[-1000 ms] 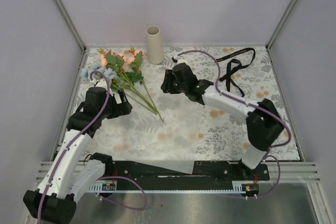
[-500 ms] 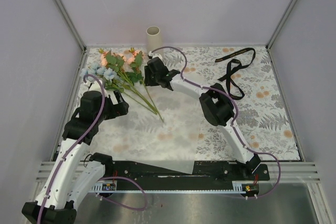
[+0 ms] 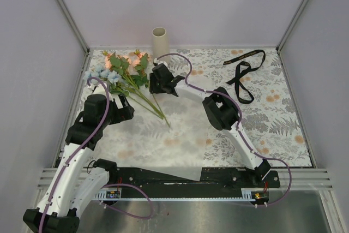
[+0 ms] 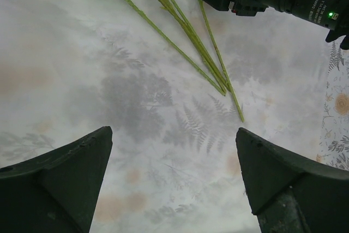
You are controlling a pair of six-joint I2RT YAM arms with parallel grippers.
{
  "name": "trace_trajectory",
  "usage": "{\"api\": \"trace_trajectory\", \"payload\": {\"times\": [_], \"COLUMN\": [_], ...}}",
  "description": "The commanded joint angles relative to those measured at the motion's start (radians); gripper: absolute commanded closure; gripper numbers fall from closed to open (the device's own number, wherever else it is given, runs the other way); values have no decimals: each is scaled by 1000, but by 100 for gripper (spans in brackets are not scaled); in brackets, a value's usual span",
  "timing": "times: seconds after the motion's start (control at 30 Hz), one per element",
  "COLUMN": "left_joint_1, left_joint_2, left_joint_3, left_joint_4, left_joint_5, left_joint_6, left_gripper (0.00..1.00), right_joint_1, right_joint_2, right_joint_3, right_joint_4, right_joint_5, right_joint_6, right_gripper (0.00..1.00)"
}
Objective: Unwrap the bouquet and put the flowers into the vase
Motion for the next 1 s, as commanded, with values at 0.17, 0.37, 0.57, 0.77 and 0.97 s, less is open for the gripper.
{"api": "trace_trajectory", "payload": {"times": [0.17, 0.37, 0.57, 0.77, 0.97], "left_joint_1": [6, 6, 6, 6, 6], "left_joint_2": [-6, 0, 0, 2, 4], "left_joint_3": [-4, -6, -4, -3, -4], "left_joint_4": [42, 42, 39, 39, 39], "left_joint_5": [1, 7, 3, 6, 7], "left_joint_6": [-12, -17, -19, -20, -22], "left_gripper": [1, 1, 1, 1, 3], "right_joint_1": [-3, 3, 21, 38, 38], "right_joint_2": [2, -24, -35, -61, -84], "right_joint_3": [-14, -53, -76, -89, -92], "right_joint_4": [76, 96, 71, 68, 104], "right_joint_5": [-39, -28, 23, 61, 58], "right_joint_6": [27, 42, 39, 22, 18], "right_gripper": [59, 61, 66, 72, 89]}}
